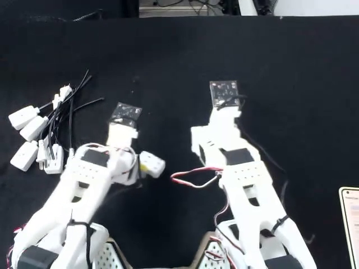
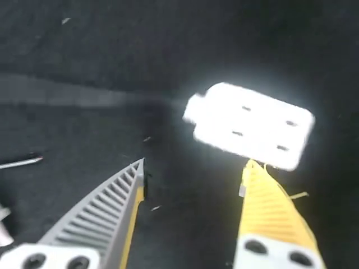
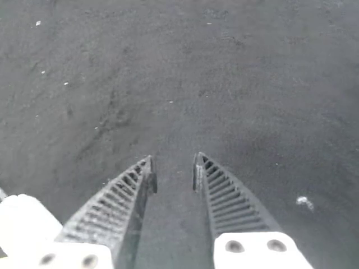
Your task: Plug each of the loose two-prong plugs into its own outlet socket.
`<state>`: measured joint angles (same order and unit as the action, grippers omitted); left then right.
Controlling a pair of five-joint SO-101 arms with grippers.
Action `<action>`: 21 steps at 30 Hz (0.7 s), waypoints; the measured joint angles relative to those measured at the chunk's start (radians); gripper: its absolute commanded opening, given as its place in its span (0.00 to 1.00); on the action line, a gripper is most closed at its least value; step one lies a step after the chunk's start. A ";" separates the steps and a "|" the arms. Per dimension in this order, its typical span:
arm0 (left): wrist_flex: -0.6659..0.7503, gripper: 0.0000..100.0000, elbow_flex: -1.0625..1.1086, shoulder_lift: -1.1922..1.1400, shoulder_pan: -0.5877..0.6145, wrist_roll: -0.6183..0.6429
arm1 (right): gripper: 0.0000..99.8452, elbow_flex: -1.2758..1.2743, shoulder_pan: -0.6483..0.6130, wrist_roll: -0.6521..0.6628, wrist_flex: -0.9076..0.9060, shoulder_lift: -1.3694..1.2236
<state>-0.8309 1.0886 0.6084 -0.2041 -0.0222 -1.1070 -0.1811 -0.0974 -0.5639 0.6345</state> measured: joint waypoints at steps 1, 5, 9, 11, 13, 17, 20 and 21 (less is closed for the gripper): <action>0.000 0.28 -0.006 0.000 -0.009 0.031 | 0.12 0.000 0.014 0.000 0.000 0.000; -0.052 0.28 -0.084 0.000 0.009 0.075 | 0.12 0.000 0.038 0.000 0.000 0.000; -0.075 0.28 -0.186 0.000 0.126 0.095 | 0.12 0.000 0.038 0.000 0.000 0.000; -0.055 0.28 -0.203 -0.017 0.193 0.137 | 0.12 0.000 0.038 0.000 0.000 0.000; -0.023 0.28 -0.207 -0.061 0.259 0.161 | 0.12 0.000 0.038 0.000 0.000 0.000; 0.014 0.28 -0.233 -0.226 0.339 0.178 | 0.12 0.000 0.038 0.000 0.000 0.000; 0.000 0.27 -0.290 -0.370 0.342 0.175 | 0.12 0.000 0.038 0.000 0.000 0.000; -0.021 0.27 -0.311 -0.408 0.341 0.164 | 0.12 0.000 0.038 0.000 0.000 0.000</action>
<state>-0.8523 0.7772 0.2002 0.1366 0.1419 -1.1070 -0.1427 -0.0974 -0.5639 0.6345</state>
